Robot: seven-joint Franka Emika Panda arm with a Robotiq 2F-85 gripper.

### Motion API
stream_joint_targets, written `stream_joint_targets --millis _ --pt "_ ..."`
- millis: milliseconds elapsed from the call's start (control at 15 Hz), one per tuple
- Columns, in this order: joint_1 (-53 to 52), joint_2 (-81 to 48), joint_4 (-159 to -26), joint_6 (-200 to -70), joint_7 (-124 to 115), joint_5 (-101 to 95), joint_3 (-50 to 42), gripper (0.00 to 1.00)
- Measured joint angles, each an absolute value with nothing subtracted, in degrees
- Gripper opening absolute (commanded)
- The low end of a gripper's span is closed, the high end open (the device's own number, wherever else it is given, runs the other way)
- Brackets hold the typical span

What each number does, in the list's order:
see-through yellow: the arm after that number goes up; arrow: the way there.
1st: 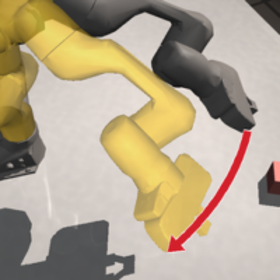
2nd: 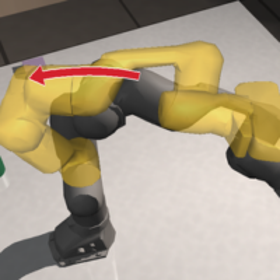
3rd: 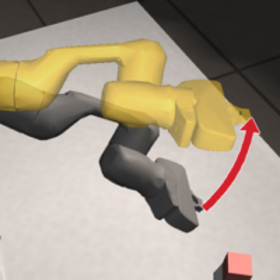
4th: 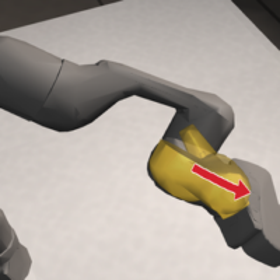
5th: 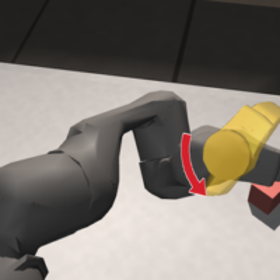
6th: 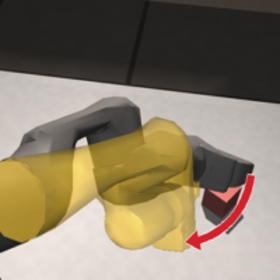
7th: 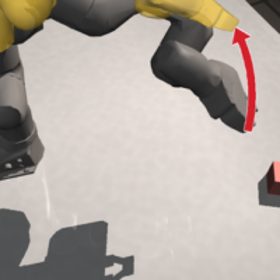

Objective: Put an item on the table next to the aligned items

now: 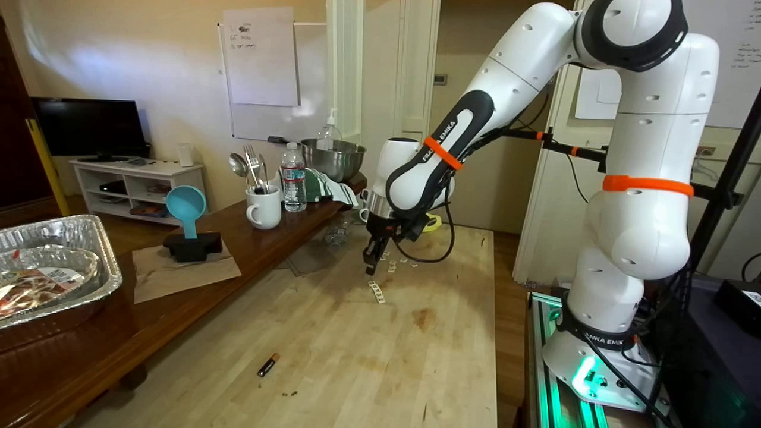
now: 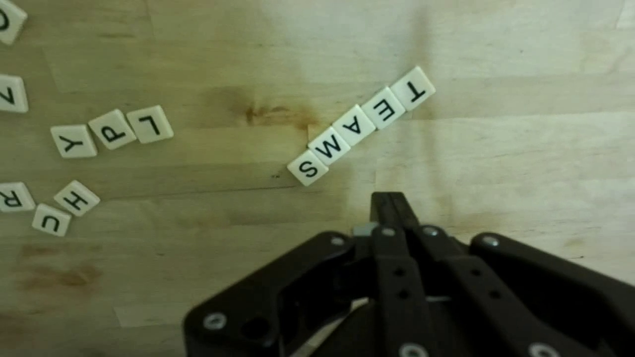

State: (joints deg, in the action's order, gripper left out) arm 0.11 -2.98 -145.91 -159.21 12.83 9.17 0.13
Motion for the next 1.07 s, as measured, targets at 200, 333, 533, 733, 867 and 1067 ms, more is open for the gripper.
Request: stream_joint_targets --millis 200,333,533,733,867,1067 --pt "0.25 -1.93 -146.00 -157.57 24.42 12.45 0.34 0.34" --pt "0.53 -1.31 -146.04 -155.86 31.76 14.25 0.32 0.48" --pt "0.99 -0.68 -146.27 -154.54 40.17 14.56 -0.04 0.70" --pt "1.21 -0.27 -146.94 -154.50 46.48 14.48 -0.40 0.92" --pt "1.22 0.03 -147.52 -154.49 49.18 14.48 -0.54 1.00" --pt "1.22 0.53 -148.22 -154.50 51.26 14.47 -0.59 1.00"
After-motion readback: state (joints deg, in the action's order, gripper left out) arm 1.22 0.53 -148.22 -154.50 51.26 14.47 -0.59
